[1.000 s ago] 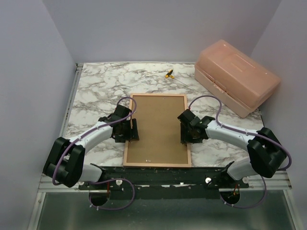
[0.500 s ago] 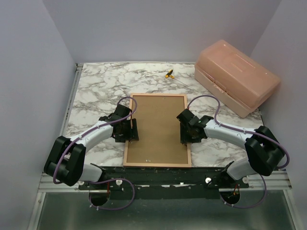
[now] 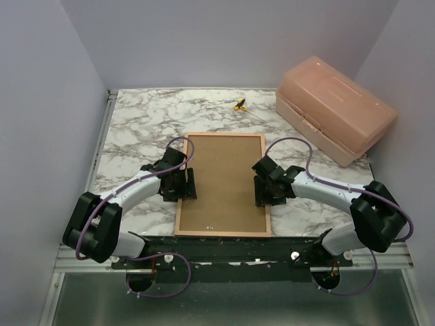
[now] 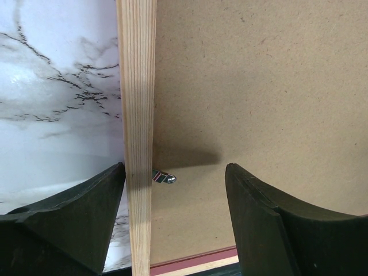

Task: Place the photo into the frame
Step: Install the photo frame at the center of the board.

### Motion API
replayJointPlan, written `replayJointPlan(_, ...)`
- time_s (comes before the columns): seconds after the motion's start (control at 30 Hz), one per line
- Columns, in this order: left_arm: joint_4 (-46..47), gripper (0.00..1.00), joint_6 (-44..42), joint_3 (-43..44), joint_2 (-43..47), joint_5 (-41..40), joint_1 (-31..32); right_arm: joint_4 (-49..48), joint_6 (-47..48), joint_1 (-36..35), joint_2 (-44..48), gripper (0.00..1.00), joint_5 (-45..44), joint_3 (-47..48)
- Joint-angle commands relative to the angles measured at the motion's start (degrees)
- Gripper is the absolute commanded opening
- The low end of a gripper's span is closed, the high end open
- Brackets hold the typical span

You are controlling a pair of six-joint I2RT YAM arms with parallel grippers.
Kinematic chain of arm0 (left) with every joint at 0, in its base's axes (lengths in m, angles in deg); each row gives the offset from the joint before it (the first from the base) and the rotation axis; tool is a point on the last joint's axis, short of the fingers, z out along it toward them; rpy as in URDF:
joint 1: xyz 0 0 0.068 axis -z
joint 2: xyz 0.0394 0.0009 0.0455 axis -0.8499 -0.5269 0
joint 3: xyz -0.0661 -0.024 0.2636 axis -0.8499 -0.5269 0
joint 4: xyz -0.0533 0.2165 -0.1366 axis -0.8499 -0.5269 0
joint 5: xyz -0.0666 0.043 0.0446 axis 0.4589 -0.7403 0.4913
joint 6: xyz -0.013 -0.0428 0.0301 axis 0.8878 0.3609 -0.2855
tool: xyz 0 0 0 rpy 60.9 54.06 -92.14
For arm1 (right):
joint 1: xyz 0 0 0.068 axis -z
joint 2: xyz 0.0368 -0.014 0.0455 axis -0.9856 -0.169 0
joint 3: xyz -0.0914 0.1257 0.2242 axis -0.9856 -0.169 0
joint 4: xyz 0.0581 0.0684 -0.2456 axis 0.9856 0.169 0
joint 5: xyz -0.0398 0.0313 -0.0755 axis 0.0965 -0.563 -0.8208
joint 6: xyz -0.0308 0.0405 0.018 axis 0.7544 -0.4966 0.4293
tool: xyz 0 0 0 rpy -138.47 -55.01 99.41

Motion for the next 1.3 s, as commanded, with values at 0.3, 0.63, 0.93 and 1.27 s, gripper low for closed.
replayJointPlan(0.3, 3.4, 0.71, -1.1, -1.3, -3.0, 0.6, 0.7, -1.2, -1.0, -0.1, 1.4, 0.55, -4.5, -3.5)
replayJointPlan(0.63, 3.4, 0.71, -1.2, -1.1, -3.1, 0.6, 0.8, -0.1, -1.2, -0.1, 0.1, 0.09, -9.5, -2.7)
replayJointPlan(0.93, 3.4, 0.70, -1.4, -1.1, -2.3, 1.0, 1.7, 1.2, -1.9, -0.1, 2.9, 0.00, -11.6, -1.5)
replayJointPlan(1.27, 5.9, 0.70, 2.0, -2.3, -1.7, 3.8, 6.9, 1.1, -4.2, -0.1, 12.2, 0.48, -5.0, -4.5)
